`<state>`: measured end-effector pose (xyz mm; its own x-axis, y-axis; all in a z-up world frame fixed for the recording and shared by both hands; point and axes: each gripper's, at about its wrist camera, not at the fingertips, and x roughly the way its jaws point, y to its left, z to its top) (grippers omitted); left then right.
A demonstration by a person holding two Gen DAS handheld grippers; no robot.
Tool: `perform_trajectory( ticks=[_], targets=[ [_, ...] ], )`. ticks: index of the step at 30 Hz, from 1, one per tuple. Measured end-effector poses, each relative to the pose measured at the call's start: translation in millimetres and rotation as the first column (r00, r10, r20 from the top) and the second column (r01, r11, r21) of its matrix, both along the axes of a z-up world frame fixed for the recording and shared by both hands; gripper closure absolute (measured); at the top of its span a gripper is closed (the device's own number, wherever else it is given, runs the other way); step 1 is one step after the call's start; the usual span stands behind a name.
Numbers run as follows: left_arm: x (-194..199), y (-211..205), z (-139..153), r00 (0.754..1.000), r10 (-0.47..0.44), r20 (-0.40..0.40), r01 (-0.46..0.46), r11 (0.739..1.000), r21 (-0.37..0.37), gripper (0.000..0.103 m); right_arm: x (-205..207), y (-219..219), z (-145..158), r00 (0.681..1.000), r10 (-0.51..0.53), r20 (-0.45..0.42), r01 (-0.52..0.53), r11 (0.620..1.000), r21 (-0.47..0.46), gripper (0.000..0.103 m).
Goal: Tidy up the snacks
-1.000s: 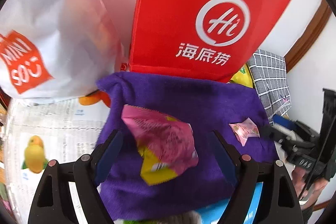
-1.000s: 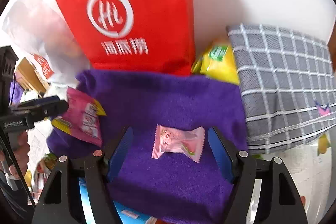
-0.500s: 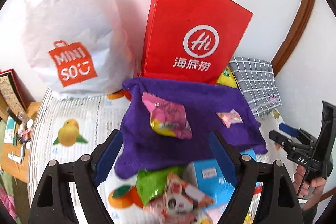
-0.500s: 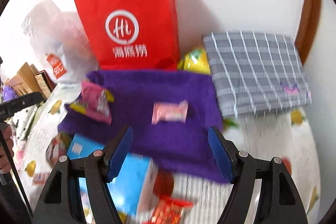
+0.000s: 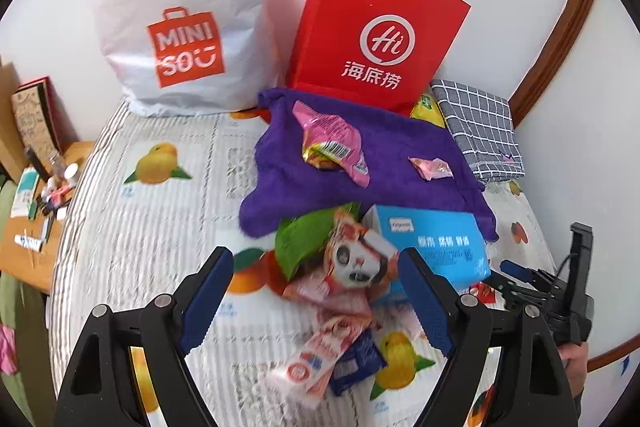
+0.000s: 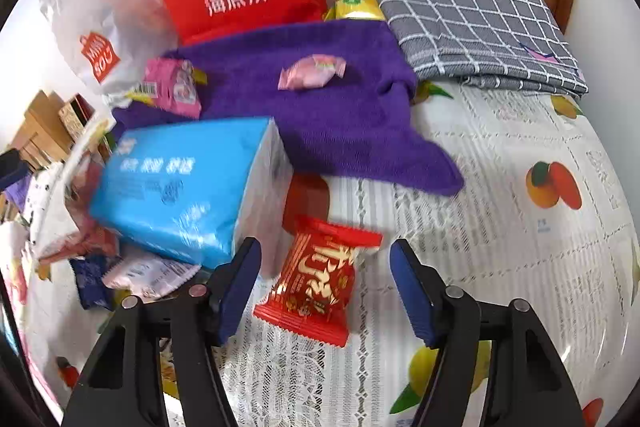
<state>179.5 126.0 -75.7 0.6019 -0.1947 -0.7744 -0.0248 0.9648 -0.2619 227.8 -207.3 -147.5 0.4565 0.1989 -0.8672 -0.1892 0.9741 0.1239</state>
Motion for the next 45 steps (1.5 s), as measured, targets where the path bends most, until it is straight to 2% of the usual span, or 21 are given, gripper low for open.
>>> perform_trajectory(
  ticks=[4,5,6,7,14,22,26,28,33,35,45],
  targets=[
    [-15.5,6.1,-3.7,1.0,0.014,-0.007,-0.014,1.0,0.009,0.02,-1.9,7.0,-20.4,1.0,-0.017,-0.014,0.016,0.999,-0.036,0.049],
    [-19.2,7.6,-4.3,1.0,0.018,-0.007,-0.018,1.0,0.013,0.02,-3.3,7.2,-22.9,1.0,-0.015,-0.007,0.015,0.999,-0.038,0.052],
    [-22.6,9.2,-4.8,1.0,0.025,-0.006,-0.024,1.0,0.015,0.02,-6.4,8.8,-23.0,0.999,-0.014,0.032,0.015,0.998,-0.056,0.06],
    [-25.0,10.7,-4.8,0.999,0.032,-0.006,-0.032,0.999,0.016,0.02,-7.4,9.3,-23.1,0.999,-0.009,0.038,0.012,0.998,-0.068,0.061],
    [-30.3,9.8,-10.9,0.999,0.044,-0.015,-0.044,0.999,0.023,0.02,-32.6,-7.2,-5.3,0.996,-0.018,0.087,0.02,1.0,-0.022,0.062],
    [-15.8,-20.0,-39.6,0.997,-0.043,-0.062,0.046,0.998,0.053,0.02,-63.1,-26.6,-6.5,0.997,-0.037,0.074,0.037,0.999,-0.006,0.062],
    [-8.4,-33.9,-60.9,0.989,-0.094,-0.113,0.099,0.994,0.037,0.022,-74.0,-31.6,-6.1,0.997,-0.043,0.07,0.043,0.999,-0.006,0.062],
    [-9.1,-39.5,-68.6,0.986,-0.108,-0.127,0.114,0.993,0.038,0.03,-79.0,-32.1,-4.6,0.996,-0.044,0.076,0.045,0.999,-0.007,0.062],
    [-14.2,-47.3,-81.3,0.979,-0.127,-0.156,0.134,0.99,0.034,0.068,-88.3,-29.1,-2.8,0.995,-0.038,0.088,0.038,0.999,-0.006,0.062],
    [-17.5,-47.7,-81.0,0.978,-0.137,-0.158,0.143,0.989,0.026,0.075,-90.8,-27.1,-2.1,0.996,-0.028,0.088,0.029,1.0,-0.01,0.062],
    [-59.4,-56.7,-65.7,0.981,-0.15,-0.125,0.154,0.988,0.023,0.078,-105.1,-23.9,5.4,0.994,-0.018,0.107,0.016,1.0,0.016,0.062]
  ],
)
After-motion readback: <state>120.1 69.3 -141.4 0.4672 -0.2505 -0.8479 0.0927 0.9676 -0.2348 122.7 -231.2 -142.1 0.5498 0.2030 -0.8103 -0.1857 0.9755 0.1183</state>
